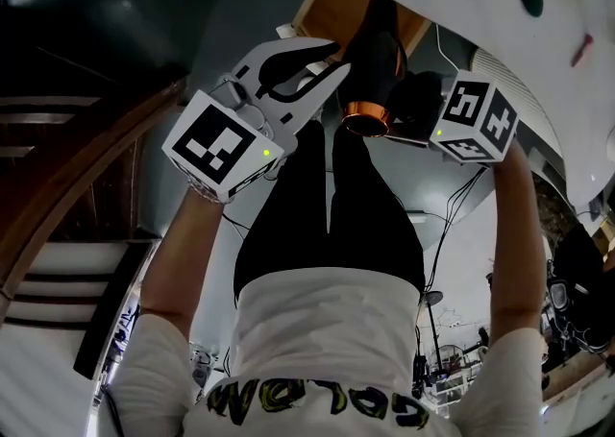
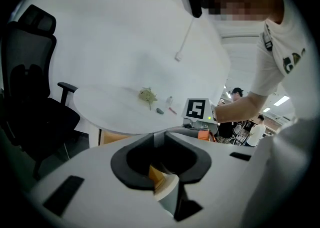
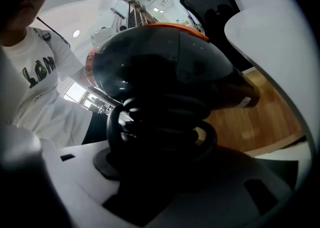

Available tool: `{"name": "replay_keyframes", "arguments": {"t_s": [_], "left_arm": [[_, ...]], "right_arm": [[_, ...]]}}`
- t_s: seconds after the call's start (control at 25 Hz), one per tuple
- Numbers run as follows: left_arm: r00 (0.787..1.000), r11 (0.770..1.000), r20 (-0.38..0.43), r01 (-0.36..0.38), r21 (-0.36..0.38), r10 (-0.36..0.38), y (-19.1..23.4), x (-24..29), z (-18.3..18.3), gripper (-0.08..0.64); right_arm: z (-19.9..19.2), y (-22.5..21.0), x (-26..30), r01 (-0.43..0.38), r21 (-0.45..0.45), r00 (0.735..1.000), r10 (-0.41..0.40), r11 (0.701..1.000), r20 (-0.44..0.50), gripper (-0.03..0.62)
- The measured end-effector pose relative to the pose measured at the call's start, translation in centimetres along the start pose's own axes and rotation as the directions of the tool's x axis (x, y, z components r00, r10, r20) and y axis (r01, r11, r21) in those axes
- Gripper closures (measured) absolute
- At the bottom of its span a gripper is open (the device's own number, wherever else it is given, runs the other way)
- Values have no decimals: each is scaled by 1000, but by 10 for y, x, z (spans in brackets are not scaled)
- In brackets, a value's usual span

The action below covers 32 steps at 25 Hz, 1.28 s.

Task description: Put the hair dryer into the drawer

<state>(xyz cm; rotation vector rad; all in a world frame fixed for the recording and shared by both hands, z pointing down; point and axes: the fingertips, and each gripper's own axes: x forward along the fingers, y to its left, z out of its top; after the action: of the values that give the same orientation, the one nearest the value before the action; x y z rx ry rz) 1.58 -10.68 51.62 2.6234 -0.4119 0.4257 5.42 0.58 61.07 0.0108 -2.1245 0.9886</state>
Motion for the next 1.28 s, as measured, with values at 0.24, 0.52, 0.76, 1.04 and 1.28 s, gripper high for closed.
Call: {"name": "replay_keyframes", "arguments": {"t_s": [0.24, 0.52, 0.76, 1.04, 1.28], "left_arm": [[998, 999, -63, 9, 35, -7, 15, 13, -12, 483], [990, 995, -143, 11, 102, 4, 38, 28, -24, 486], [976, 983, -218, 25, 179, 15, 52, 38, -34, 492], [957, 979, -289, 43, 201, 17, 70, 49, -47, 492], [931, 970, -363, 42, 241, 49, 88, 59, -63, 491]], "right_arm": [[-4, -32, 12, 43, 23, 997, -42, 999, -61, 367], [-1, -69, 25, 125, 39, 987, -121, 991, -106, 368], [1, -93, 30, 214, 54, 968, -205, 975, -145, 368], [3, -124, 31, 362, 23, 911, -348, 932, -221, 368], [8, -153, 33, 505, -54, 818, -498, 861, -288, 368]]}}
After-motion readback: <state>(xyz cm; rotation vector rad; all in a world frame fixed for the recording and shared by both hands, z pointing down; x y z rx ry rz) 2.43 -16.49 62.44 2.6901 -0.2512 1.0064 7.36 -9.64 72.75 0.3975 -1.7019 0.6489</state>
